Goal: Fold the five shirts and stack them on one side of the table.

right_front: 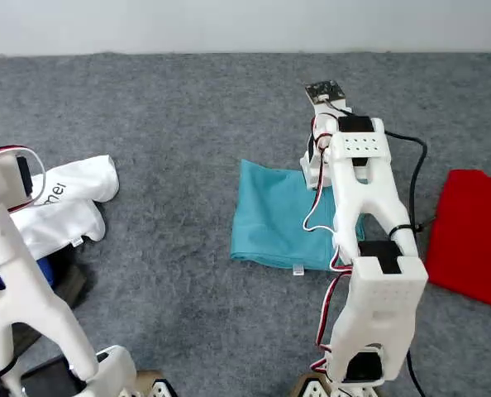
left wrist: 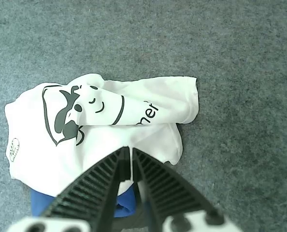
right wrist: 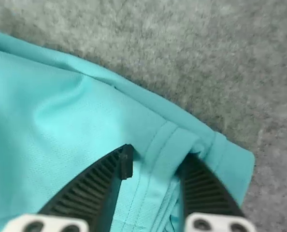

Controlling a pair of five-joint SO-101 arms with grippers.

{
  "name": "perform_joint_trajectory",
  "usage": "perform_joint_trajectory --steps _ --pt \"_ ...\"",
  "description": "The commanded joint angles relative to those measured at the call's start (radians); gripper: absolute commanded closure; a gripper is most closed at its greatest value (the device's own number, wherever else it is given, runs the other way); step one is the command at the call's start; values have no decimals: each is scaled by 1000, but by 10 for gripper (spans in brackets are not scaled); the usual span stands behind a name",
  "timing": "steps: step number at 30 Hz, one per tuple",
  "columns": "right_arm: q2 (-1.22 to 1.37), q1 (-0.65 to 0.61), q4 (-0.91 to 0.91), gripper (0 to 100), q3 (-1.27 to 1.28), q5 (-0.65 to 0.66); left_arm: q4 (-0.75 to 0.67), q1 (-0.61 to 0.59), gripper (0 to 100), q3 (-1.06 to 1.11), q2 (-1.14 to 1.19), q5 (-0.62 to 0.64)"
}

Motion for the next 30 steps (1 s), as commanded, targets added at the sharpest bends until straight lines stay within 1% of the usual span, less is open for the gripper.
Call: perform_joint_trajectory --steps 1,3,5,11,18,24,27,30 --pt "-12 8 -16 998 -44 -8 -14 -5 982 1 -28 -9" --pt "-25 12 -7 974 -44 -8 -14 -5 983 1 -25 -9" --pt "-53 19 -2 993 -44 5 -17 -3 983 1 -23 -9" --pt "-142 70 21 989 -44 138 -20 -2 983 1 -23 -9" --pt "-153 145 -45 989 -58 281 -20 -2 983 1 -23 -9" --pt "-131 170 -142 989 -60 373 -20 -2 983 1 -26 -9" --pt "-97 166 -176 988 -60 394 -20 -2 983 1 -31 -9" --pt "-74 168 -170 971 -60 394 -18 -2 983 1 -32 -9"
